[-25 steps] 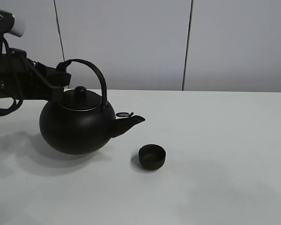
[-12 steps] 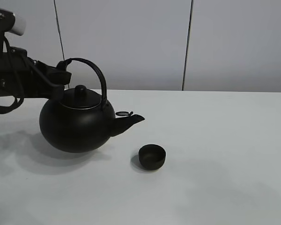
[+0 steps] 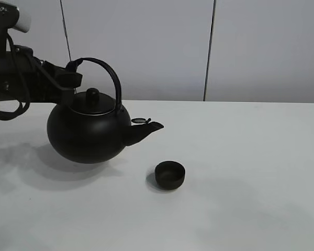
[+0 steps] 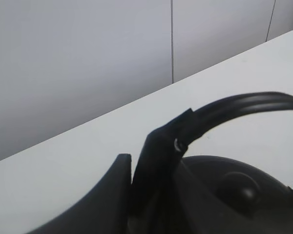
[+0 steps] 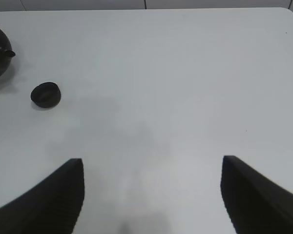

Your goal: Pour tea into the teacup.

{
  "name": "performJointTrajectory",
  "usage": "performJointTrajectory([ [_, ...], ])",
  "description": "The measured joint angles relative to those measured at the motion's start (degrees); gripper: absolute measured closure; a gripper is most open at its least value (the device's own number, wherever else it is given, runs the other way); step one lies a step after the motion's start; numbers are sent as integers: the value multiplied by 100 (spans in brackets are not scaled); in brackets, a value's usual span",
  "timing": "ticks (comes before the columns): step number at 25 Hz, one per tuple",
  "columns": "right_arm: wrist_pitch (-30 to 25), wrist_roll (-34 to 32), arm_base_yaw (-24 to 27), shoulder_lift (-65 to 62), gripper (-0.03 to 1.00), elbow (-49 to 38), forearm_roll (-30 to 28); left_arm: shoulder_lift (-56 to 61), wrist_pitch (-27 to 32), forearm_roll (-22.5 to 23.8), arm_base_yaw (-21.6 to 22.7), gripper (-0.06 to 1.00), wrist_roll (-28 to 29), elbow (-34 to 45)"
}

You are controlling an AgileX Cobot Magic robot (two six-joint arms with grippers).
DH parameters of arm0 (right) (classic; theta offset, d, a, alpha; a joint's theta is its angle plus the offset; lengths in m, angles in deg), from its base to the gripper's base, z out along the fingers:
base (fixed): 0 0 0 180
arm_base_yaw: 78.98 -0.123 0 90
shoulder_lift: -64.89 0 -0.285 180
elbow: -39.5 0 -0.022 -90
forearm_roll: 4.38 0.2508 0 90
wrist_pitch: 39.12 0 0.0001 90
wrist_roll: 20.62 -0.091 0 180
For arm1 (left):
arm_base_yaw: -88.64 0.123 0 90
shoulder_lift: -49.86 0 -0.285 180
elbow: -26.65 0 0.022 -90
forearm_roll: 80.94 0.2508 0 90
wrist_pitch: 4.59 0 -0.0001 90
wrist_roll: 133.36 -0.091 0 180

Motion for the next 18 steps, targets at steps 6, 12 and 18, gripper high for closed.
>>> performJointTrajectory([
  [6,0,0,0,0,43,0,0,-9,0,64,0,79,-15,0],
  [12,0,0,0,0,43,0,0,-9,4,179,0,79,-15,0],
  [18,0,-1,0,0,43,0,0,-9,4,219,0,79,-15,0],
])
